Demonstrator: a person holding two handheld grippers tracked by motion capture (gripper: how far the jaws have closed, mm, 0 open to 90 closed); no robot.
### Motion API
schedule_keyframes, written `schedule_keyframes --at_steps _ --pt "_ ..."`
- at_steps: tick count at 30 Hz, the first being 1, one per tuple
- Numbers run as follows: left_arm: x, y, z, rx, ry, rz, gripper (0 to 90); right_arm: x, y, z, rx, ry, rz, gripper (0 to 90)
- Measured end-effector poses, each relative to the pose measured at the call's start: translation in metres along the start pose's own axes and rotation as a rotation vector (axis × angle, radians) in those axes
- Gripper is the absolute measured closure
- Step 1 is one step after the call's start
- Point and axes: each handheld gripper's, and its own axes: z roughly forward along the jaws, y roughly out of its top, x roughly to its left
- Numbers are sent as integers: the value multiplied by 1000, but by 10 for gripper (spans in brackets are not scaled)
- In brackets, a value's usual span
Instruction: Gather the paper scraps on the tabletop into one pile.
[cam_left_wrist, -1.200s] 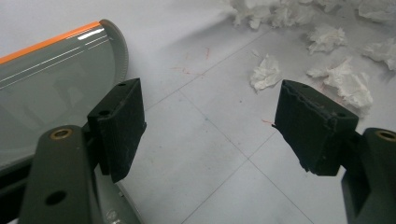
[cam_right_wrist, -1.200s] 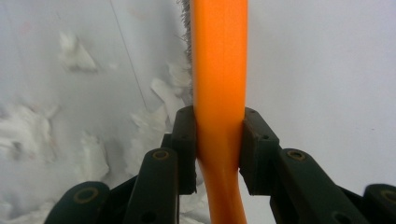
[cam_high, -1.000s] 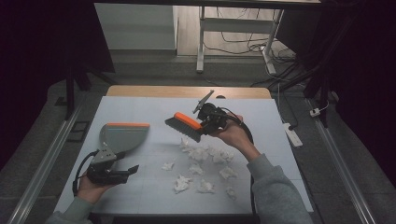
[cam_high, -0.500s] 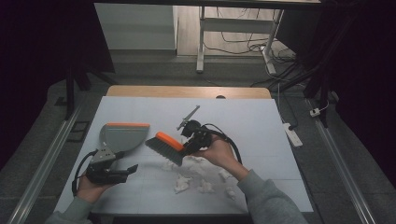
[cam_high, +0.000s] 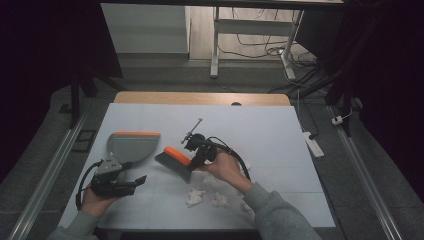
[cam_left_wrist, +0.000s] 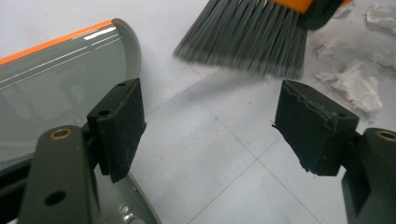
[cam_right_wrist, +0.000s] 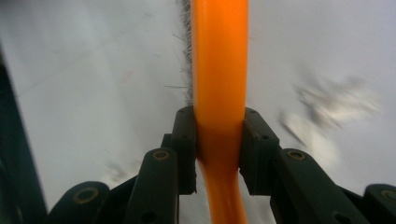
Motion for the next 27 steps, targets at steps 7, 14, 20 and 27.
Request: schedule_keyframes --at_steps 7,14,20,27 --pt "-2 1 1 6 0 8 249 -21 -26 -26 -47 -77 80 700" --pt "-2 1 2 8 3 6 249 -4 -40 -65 -177 -38 28 700" --pt "-1 1 1 5 6 4 249 31 -48 -63 -126 58 -45 700" --pt "-1 0 1 7 5 3 249 62 -58 -37 15 116 -134 700"
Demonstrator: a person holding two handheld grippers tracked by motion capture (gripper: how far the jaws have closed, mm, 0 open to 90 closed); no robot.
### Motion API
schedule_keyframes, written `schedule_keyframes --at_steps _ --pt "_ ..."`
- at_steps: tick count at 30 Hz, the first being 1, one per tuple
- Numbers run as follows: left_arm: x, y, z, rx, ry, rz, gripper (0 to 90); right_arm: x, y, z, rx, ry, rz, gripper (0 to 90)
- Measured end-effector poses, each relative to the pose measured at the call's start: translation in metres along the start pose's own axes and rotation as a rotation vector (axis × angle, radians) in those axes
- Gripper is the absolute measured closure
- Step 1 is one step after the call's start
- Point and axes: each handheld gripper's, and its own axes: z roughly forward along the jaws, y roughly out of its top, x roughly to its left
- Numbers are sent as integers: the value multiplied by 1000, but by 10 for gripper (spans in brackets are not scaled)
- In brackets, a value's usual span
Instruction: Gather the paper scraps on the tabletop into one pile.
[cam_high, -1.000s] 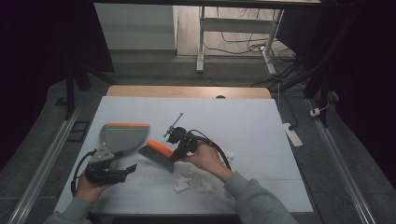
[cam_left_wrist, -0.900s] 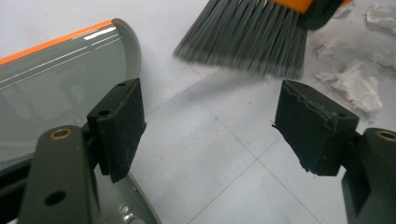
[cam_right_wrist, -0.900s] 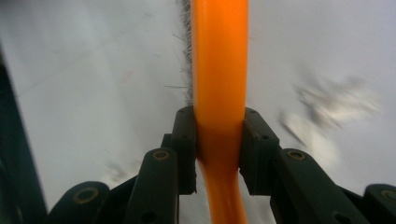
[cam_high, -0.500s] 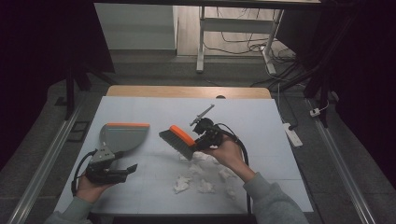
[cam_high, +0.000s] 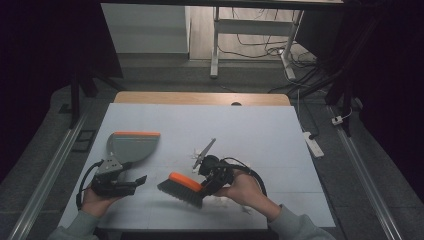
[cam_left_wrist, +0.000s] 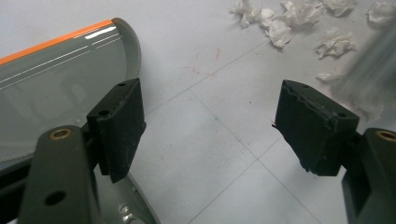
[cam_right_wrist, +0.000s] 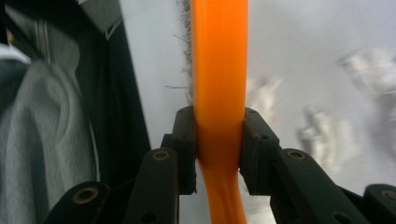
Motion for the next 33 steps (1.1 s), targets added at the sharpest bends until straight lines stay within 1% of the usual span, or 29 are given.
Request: schedule_keyframes --at_steps 2,3,4,5,6,7,8,9,10,11,12,13,14,15,16,17,19,22,23,25,28,30,31,32,33 --pt "0 0 0 0 0 0 249 4 0 8 43 1 -14 700" --pt "0 0 0 1 0 0 249 6 0 13 64 -8 -12 700" --pt "0 0 0 1 0 0 249 6 1 18 87 -26 -18 700" --pt "0 0 0 2 -1 0 249 5 1 19 96 -58 -33 700" --pt "0 0 0 3 -1 0 249 2 2 19 100 -75 -24 700" --pt "0 0 0 3 -2 0 249 -3 3 17 109 -93 -29 700" --pt "0 0 0 2 -2 -1 249 -8 3 16 99 -115 -22 700" --pt "0 0 0 2 -2 0 249 -11 4 14 102 -137 -9 700" --pt "0 0 0 3 -4 -1 249 -18 3 11 103 -160 -5 700" --pt "0 0 0 3 -3 -1 249 -26 2 7 93 -185 14 700" --pt "0 0 1 3 -4 -1 248 -30 1 4 83 -209 19 700" --pt "0 0 1 3 -4 -1 249 -36 -1 0 78 -246 29 700" --pt "0 0 1 4 -4 -1 249 -41 -3 -4 70 -259 36 700" --pt "0 0 1 4 -4 0 248 -44 -6 -10 44 -252 52 700" --pt "0 0 1 4 -4 -1 249 -46 -9 -17 -6 -229 84 700" --pt "0 0 1 5 -4 -1 248 -45 -11 -22 -27 -220 90 700" --pt "0 0 1 6 -3 -2 248 -37 -17 -37 -70 -209 64 700" --pt "-1 0 2 8 -2 1 248 -25 -27 -49 -86 -162 32 700" --pt "-1 0 2 9 -3 3 248 -20 -33 -52 -79 -140 23 700" --pt "-1 1 3 12 -3 7 247 -11 -42 -50 -45 -130 5 700" --pt "-2 1 4 16 -4 8 246 -3 -56 -39 24 -114 -14 700" --pt "-2 1 4 17 -4 7 246 0 -64 -31 66 -96 -23 700" --pt "-2 1 4 18 -3 7 246 1 -67 -27 85 -97 -27 700" --pt "-2 1 4 19 -3 7 245 1 -70 -23 111 -107 -38 700" --pt "-2 1 5 21 -3 7 246 0 -70 -21 122 -118 -42 700"
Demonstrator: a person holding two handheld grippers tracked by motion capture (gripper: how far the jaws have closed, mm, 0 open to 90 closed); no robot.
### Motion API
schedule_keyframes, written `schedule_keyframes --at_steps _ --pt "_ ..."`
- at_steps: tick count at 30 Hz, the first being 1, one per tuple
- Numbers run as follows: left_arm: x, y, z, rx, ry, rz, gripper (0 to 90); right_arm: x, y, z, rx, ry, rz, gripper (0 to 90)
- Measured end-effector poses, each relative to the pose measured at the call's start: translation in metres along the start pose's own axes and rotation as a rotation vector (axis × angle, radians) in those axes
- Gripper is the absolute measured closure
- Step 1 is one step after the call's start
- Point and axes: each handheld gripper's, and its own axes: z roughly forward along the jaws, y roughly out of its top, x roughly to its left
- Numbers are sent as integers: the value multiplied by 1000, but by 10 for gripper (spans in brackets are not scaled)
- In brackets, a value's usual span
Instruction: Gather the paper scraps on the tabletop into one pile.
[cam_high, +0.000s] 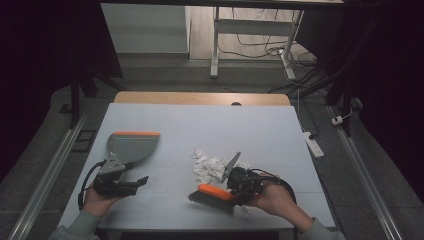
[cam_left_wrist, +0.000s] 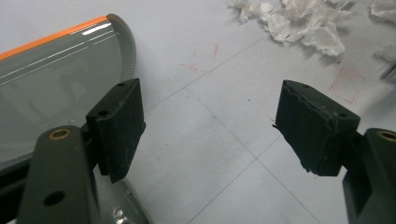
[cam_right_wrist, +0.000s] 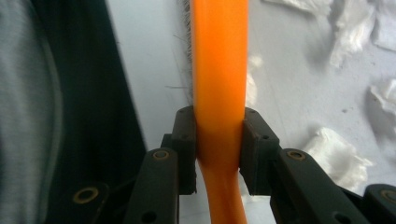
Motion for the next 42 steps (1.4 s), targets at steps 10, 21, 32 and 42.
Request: schedule_keyframes --at_steps 10,21,32,42 --pt "1 0 0 2 2 -3 245 -26 22 2 -3 -130 1 700" --pt "1 -1 0 0 2 -4 245 -38 4 -41 -190 -154 68 700" --pt "0 0 2 8 5 -2 245 -3 -63 -46 -73 -43 65 700" --pt "-1 1 3 14 12 -2 244 -8 -61 -21 29 -89 33 700"
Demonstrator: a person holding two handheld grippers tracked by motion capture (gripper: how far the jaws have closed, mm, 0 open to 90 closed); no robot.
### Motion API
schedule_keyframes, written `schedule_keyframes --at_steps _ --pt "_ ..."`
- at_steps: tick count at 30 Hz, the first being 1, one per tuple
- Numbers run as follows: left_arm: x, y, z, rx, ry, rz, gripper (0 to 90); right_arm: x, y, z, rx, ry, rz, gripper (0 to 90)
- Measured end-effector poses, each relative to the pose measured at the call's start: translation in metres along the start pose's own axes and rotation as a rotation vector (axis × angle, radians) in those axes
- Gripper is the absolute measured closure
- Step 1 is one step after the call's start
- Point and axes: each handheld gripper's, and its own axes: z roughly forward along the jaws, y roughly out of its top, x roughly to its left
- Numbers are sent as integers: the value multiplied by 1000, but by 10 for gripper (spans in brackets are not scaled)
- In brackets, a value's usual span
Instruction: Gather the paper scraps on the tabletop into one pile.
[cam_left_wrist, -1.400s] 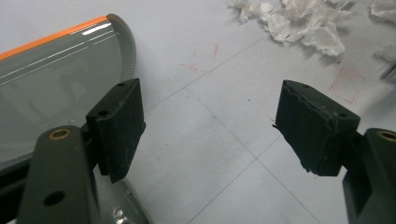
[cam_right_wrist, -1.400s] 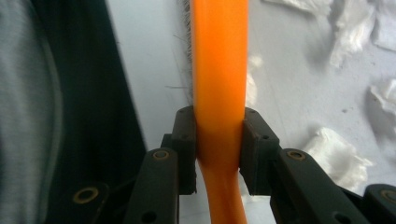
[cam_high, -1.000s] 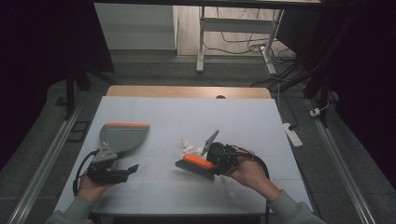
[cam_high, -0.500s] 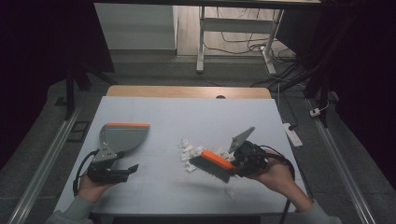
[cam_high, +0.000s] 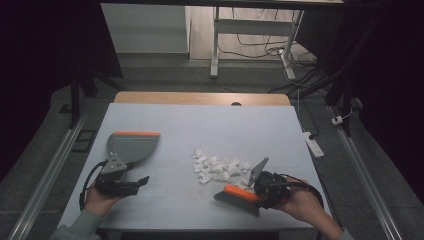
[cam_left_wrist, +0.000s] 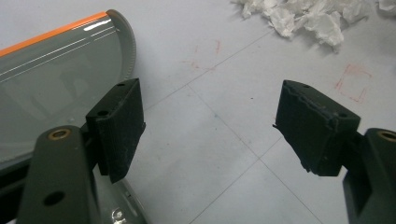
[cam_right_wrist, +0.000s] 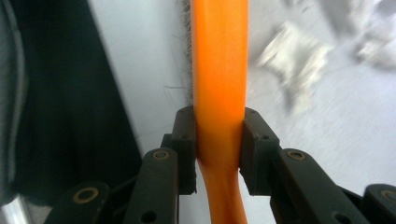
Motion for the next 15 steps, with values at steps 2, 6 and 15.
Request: schedule_keyframes --at_steps 2,6,15 --pt "1 0 0 -1 -1 -1 244 -6 7 3 -1 -4 -2 700" --pt "1 0 0 0 -1 -2 244 -20 23 5 3 -30 -19 699" --pt "2 -1 -1 -4 -2 -4 244 -48 42 7 -89 -98 17 700"
